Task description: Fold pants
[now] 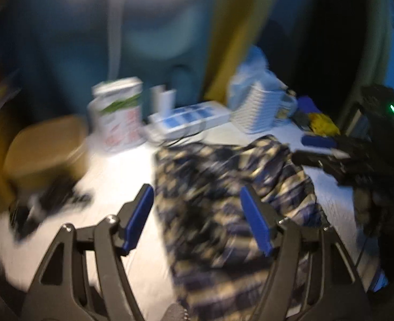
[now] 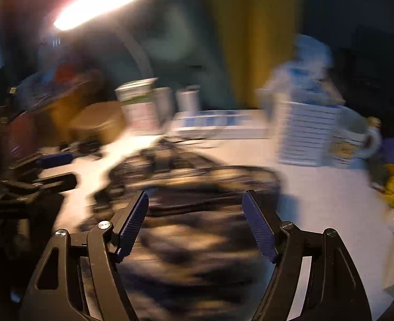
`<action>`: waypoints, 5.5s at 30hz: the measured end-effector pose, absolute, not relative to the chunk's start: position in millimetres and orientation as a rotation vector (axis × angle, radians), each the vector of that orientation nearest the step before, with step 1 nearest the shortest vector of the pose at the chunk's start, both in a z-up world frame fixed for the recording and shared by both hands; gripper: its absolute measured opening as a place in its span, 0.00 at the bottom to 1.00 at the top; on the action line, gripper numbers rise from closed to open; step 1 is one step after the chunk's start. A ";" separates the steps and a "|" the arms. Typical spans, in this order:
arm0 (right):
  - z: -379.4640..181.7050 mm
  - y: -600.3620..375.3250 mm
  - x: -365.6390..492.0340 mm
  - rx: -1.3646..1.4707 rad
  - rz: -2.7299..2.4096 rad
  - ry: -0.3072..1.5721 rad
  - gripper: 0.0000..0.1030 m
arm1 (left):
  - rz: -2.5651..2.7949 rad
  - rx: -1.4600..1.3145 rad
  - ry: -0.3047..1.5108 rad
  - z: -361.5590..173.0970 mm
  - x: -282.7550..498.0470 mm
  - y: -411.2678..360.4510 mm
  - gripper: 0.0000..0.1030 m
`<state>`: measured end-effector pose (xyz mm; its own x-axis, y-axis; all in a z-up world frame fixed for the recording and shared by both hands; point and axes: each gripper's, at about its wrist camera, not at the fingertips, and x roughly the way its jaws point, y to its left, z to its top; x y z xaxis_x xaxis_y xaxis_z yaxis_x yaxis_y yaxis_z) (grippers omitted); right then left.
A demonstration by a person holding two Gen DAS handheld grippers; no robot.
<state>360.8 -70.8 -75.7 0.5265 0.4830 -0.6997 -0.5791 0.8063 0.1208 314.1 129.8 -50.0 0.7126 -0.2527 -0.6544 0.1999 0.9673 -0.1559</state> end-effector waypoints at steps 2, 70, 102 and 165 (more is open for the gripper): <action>-86.0 -79.6 376.5 -0.158 0.629 0.823 0.67 | -0.275 0.024 0.783 -56.9 337.2 112.4 0.67; -85.2 -22.8 410.4 -0.290 0.850 0.768 0.51 | -0.184 -0.212 0.811 -50.3 364.7 179.8 0.41; -154.6 -54.1 269.2 -0.389 0.861 0.869 0.51 | -0.266 -0.162 1.003 -100.3 274.6 68.7 0.41; -128.5 -117.8 403.5 -0.006 0.602 0.881 0.66 | -0.185 -0.140 0.952 -89.5 416.3 159.6 0.71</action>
